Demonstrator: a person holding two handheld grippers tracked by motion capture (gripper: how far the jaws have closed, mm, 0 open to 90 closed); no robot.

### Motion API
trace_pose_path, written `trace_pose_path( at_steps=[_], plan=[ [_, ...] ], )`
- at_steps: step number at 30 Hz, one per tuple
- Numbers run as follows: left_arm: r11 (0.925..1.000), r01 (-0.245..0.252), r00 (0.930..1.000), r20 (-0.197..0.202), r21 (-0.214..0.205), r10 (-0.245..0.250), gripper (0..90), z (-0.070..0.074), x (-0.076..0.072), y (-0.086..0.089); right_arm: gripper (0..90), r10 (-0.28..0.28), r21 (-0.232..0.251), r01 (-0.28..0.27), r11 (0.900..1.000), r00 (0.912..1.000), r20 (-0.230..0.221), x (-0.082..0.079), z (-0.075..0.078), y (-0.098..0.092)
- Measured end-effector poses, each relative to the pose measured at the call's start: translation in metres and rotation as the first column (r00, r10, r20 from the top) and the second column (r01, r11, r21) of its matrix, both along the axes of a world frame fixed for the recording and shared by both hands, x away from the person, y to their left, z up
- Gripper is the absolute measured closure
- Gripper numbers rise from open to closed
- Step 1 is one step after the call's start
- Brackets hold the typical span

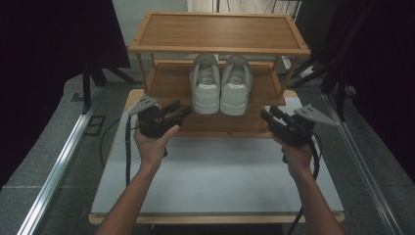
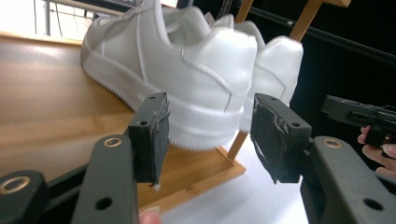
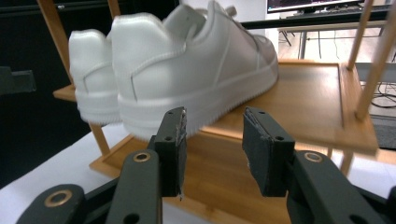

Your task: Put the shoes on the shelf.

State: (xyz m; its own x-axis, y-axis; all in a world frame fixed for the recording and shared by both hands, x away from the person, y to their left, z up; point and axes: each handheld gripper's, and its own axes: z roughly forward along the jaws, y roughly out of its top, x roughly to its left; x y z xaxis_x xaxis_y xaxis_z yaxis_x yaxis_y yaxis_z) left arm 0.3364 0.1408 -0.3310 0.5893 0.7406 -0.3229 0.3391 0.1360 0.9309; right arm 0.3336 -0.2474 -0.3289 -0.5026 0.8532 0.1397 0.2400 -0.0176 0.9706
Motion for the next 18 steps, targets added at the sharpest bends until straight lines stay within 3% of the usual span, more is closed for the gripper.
trace_pose_path(
  at_steps=[8,12,18],
  plan=[
    [0.9995,0.031,0.999,-0.03,-0.01,-0.031,45.5,-0.029,-0.024,0.012,57.7,0.018,0.027,-0.018,0.9995,0.9997,-0.014,-0.025,-0.034,-0.026],
    [0.999,0.043,0.9979,-0.048,-0.01,-0.044,45.3,-0.042,-0.035,0.014,57.4,0.026,0.001,-0.026,0.9997,0.9995,-0.019,-0.037,-0.048,-0.031],
    [0.9974,0.065,0.9952,-0.075,0.03,-0.063,44.9,-0.066,-0.054,0.015,57.3,0.032,0.02,-0.031,0.9993,0.9986,-0.042,-0.053,-0.068,-0.041]
  ],
)
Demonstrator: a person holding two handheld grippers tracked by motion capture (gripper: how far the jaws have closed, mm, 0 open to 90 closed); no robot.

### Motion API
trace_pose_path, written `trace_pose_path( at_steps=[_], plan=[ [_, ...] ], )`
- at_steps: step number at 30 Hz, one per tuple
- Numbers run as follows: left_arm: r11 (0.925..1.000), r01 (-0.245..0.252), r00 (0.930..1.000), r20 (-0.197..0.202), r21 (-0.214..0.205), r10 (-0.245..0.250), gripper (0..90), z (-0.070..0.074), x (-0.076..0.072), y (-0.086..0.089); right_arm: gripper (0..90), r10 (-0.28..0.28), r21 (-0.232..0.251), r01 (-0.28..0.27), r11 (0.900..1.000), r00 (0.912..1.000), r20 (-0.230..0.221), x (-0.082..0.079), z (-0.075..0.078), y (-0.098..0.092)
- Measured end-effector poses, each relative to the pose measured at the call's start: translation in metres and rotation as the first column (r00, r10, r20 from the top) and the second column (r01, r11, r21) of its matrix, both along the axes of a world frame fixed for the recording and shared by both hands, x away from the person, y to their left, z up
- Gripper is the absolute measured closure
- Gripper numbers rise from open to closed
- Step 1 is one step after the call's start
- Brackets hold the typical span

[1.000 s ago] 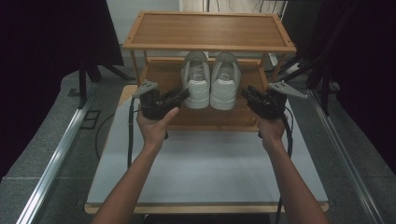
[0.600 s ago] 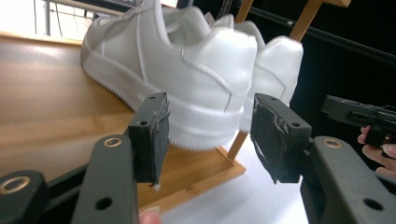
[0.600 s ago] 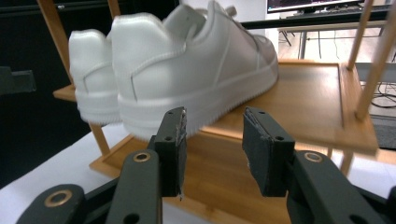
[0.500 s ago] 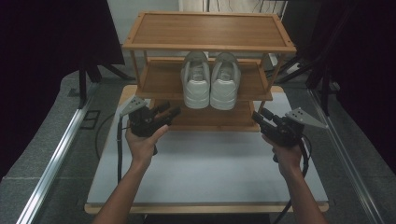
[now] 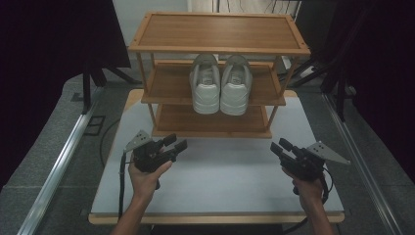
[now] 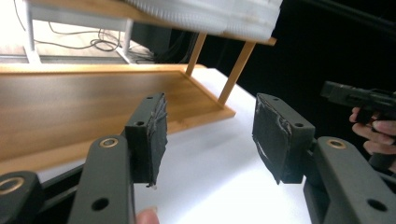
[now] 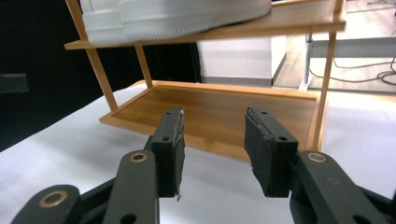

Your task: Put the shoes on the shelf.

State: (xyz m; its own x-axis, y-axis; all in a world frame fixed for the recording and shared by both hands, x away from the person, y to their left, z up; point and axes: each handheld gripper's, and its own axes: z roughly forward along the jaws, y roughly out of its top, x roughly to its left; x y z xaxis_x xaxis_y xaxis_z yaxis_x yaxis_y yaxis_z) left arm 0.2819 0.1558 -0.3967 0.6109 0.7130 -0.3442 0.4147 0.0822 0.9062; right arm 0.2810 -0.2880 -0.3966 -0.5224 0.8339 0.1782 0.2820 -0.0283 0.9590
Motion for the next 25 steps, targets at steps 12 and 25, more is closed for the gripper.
trace_pose_path(
  at_steps=[12,25],
  plan=[
    [0.9999,0.011,0.9973,-0.072,0.002,-0.01,44.6,-0.026,-0.008,0.01,57.1,-0.012,-0.01,0.011,0.9999,0.9985,-0.054,-0.014,-0.03,-0.007],
    [0.9998,0.0,0.9949,-0.101,-0.022,-0.002,43.9,-0.032,-0.009,0.015,40.4,-0.055,-0.04,0.052,0.9978,0.9953,-0.08,-0.011,-0.037,-0.005]
  ],
)
